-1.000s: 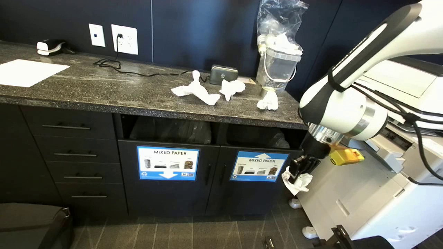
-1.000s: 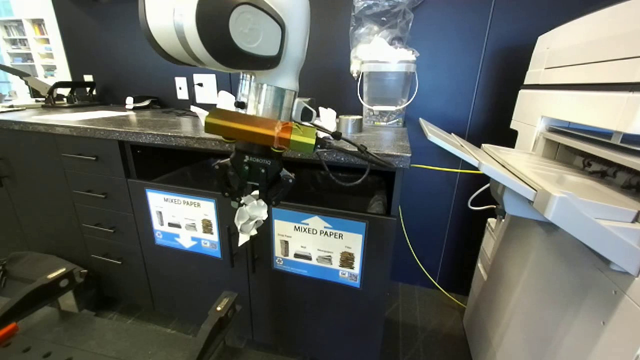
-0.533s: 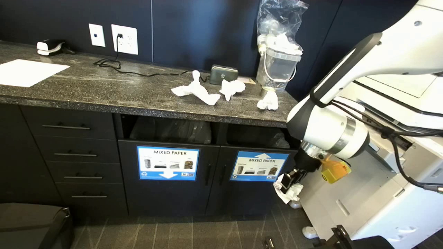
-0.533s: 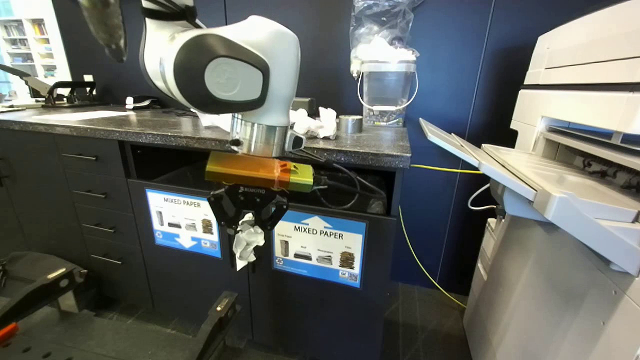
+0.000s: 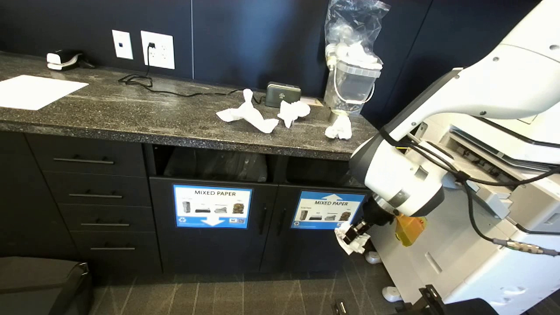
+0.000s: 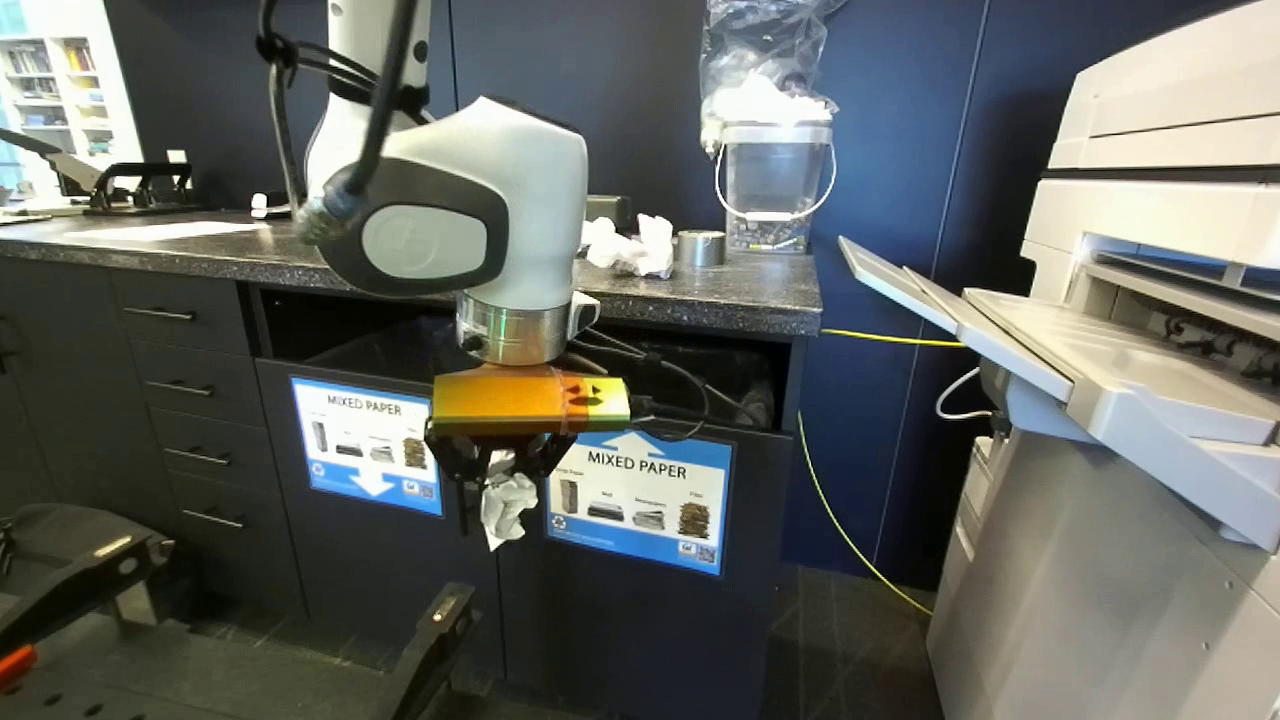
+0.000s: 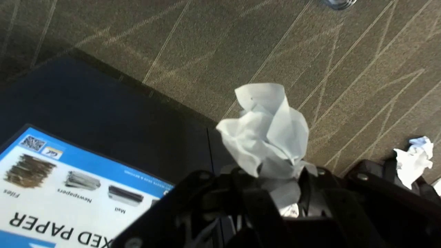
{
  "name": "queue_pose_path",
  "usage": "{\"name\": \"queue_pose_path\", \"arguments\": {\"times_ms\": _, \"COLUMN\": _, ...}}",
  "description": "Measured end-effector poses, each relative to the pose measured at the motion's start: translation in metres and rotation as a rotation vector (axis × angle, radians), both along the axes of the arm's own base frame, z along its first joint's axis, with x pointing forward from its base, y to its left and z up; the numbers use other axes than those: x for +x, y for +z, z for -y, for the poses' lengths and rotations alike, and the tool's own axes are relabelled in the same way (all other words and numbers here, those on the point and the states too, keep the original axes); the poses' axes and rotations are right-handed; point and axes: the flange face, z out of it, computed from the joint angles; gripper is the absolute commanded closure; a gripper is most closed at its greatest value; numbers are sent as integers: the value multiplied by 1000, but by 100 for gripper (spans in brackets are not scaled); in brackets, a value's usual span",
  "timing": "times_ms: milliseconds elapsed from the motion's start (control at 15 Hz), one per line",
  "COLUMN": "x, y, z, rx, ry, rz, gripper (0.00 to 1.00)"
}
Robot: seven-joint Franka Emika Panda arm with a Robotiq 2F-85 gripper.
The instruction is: Place two crumpled papers inside the bin on the right
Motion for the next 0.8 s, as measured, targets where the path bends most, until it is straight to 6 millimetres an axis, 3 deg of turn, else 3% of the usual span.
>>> {"name": "queue_pose_path", "arguments": {"times_ms": 400, "x": 35, "y": 3, "z": -7, "rx": 65, "ry": -92, "rz": 233, "gripper": 89}}
{"name": "queue_pose_path", "arguments": {"times_ms": 800, "x": 27, "y": -34, "z": -5, "rx": 129, "ry": -222, "rz": 410, "gripper": 89}}
